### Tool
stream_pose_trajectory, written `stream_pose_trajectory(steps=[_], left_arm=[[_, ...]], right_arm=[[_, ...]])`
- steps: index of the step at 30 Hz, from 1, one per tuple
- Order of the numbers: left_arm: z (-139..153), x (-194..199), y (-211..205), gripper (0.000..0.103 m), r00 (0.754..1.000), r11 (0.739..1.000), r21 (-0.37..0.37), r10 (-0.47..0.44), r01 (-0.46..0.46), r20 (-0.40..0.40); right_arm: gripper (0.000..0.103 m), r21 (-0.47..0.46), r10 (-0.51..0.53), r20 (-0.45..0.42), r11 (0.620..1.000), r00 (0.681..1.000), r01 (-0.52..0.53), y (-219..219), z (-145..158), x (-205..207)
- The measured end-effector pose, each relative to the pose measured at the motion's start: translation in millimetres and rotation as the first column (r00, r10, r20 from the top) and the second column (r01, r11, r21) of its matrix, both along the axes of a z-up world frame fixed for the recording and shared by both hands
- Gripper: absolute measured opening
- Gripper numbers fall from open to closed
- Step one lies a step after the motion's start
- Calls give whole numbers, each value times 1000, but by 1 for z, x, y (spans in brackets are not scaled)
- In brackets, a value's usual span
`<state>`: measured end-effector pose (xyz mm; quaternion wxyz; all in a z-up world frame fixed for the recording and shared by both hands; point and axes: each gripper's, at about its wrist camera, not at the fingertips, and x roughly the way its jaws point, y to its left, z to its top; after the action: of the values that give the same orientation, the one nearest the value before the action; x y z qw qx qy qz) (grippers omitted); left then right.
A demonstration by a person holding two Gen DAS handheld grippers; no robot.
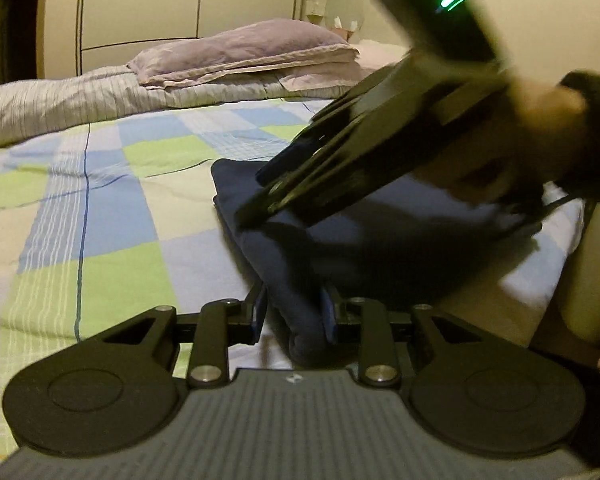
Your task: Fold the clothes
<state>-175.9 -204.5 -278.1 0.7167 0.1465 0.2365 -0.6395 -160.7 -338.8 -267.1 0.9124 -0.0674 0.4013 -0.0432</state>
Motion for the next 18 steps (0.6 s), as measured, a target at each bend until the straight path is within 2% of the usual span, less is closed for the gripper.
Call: stream_pose_trajectory(steps=[2, 4, 6, 9, 12, 16, 18], left_arm=[[6, 1, 4, 24, 1000, 999, -31, 6, -6, -5], [14, 0, 6, 23, 1000, 997, -73, -3, 1, -18], [18, 0, 3, 24, 999, 994, -103, -26, 21, -44], [10, -6, -12, 24, 999, 998, -54, -39, 37, -31], [3, -7, -13, 24, 999, 999, -34, -38, 37, -34], [-4, -5, -6, 25, 997, 999, -33, -23, 21, -70], [-6, -6, -6, 25, 997, 999, -35, -11, 8, -77]], right_arm=[[44, -49, -37, -36, 998, 999, 35, -10, -14, 6], [45, 17, -92, -25, 996, 995, 92, -27, -19, -3], [48, 27, -120, -17, 992, 993, 120, -33, -20, -11], [51, 82, -152, -18, 985, 988, 153, -44, -20, -16], [51, 119, -135, -10, 984, 991, 136, -48, -12, -8], [51, 117, -128, 40, 986, 991, 123, -44, -1, -2], [51, 117, -131, 15, 985, 991, 128, -46, -8, 6]])
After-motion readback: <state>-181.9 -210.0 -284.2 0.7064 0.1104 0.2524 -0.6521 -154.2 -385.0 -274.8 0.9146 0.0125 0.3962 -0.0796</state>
